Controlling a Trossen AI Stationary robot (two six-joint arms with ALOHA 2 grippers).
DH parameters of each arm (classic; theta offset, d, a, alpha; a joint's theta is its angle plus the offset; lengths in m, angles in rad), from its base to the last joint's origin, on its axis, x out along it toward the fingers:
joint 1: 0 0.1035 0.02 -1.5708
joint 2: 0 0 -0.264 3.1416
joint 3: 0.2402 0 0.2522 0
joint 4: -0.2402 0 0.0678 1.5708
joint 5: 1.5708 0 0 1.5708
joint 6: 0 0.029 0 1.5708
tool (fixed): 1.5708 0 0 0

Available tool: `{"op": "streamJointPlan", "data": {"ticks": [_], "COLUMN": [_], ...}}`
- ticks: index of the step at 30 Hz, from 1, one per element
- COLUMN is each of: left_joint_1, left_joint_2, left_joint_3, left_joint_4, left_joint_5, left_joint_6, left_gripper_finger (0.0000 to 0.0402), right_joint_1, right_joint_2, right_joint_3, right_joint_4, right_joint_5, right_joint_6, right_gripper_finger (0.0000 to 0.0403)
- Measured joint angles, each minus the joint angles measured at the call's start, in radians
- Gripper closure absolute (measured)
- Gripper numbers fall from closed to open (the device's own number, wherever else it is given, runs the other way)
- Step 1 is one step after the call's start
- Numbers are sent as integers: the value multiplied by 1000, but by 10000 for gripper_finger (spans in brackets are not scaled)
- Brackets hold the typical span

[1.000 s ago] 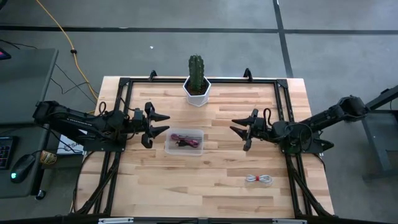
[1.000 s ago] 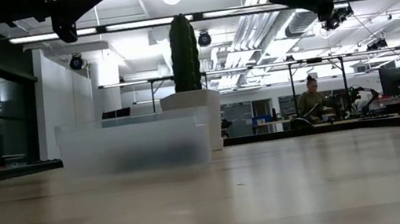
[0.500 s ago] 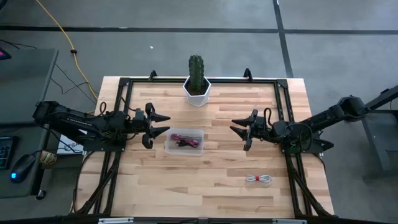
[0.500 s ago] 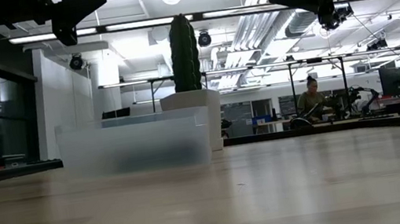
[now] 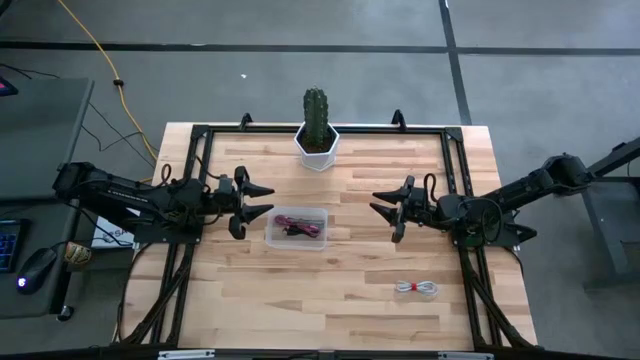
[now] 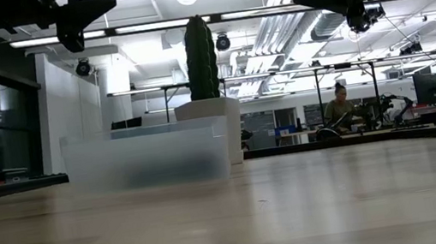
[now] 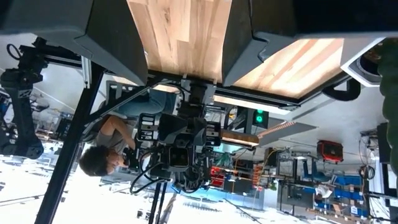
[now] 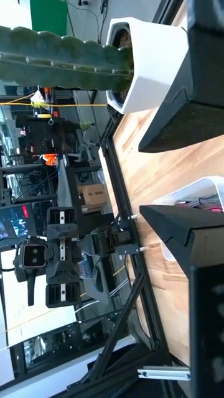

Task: Pick and place USB-C Cables
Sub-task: Put the white charger cable into the transparent bin

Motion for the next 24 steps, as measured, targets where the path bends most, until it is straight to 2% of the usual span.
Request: {"op": "streamJointPlan", "data": {"ticks": [24], "left_joint_1": [0], "left_joint_2": [0], "left_joint_3": [0], "left_joint_4": [-59], "left_joint_5": [1], "left_joint_6": [-1], "left_gripper_finger": [213], "right_joint_1": [0], "right_joint_2": [0], "right_joint_3": [0], "right_joint_4": [-1], "right_joint_5": [0], "right_joint_6": [-8], "right_gripper_finger": [265]}}
